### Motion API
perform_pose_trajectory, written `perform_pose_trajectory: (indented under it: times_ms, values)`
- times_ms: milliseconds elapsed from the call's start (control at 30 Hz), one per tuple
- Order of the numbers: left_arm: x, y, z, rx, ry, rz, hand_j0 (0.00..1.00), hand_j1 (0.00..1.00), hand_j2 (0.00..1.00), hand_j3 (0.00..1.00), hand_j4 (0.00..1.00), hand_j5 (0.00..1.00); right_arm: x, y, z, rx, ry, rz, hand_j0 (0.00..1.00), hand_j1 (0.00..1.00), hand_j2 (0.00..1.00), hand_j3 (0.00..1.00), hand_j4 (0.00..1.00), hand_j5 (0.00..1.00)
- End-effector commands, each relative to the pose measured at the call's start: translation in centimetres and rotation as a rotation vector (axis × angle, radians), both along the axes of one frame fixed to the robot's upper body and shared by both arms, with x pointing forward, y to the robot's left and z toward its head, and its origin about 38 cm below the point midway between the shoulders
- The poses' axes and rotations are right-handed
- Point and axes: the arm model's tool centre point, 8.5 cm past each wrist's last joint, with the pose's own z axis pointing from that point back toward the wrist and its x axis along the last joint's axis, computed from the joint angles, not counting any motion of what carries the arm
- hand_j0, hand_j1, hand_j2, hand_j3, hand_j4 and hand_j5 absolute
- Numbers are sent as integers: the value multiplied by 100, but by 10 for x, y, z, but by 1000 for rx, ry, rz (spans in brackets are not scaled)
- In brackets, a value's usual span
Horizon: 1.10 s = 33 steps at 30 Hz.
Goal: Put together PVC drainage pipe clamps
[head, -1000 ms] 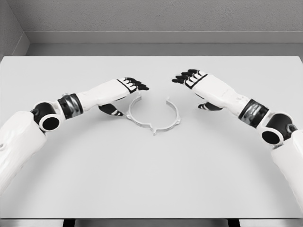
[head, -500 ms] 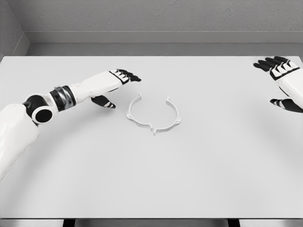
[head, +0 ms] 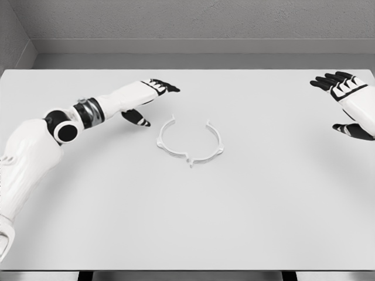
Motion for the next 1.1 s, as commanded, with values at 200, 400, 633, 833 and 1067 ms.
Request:
perform_pose_trajectory:
  times_ms: [200, 400, 633, 833, 1067]
  values:
    - [0, -9, -2, -17, 9, -7, 100, 100, 100, 100, 100, 100, 0, -1, -2, 5, 6, -2, 100, 100, 100, 100, 100, 100]
    - [-2, -19, -4, -30, 13, -21, 100, 100, 100, 100, 100, 100, 0, -1, -2, 5, 9, -3, 100, 100, 100, 100, 100, 100]
    - [-4, -22, -8, -30, 19, -26, 100, 100, 100, 100, 100, 100, 0, -2, -3, 2, 11, -4, 100, 100, 100, 100, 100, 100]
    - [-4, -22, -8, -31, 19, -27, 100, 100, 100, 100, 100, 100, 0, -1, -1, 3, 6, -1, 100, 100, 100, 100, 100, 100]
    - [-6, -32, -8, -38, 16, -42, 100, 100, 100, 100, 100, 100, 0, -2, -3, 4, 10, -3, 100, 100, 100, 100, 100, 100]
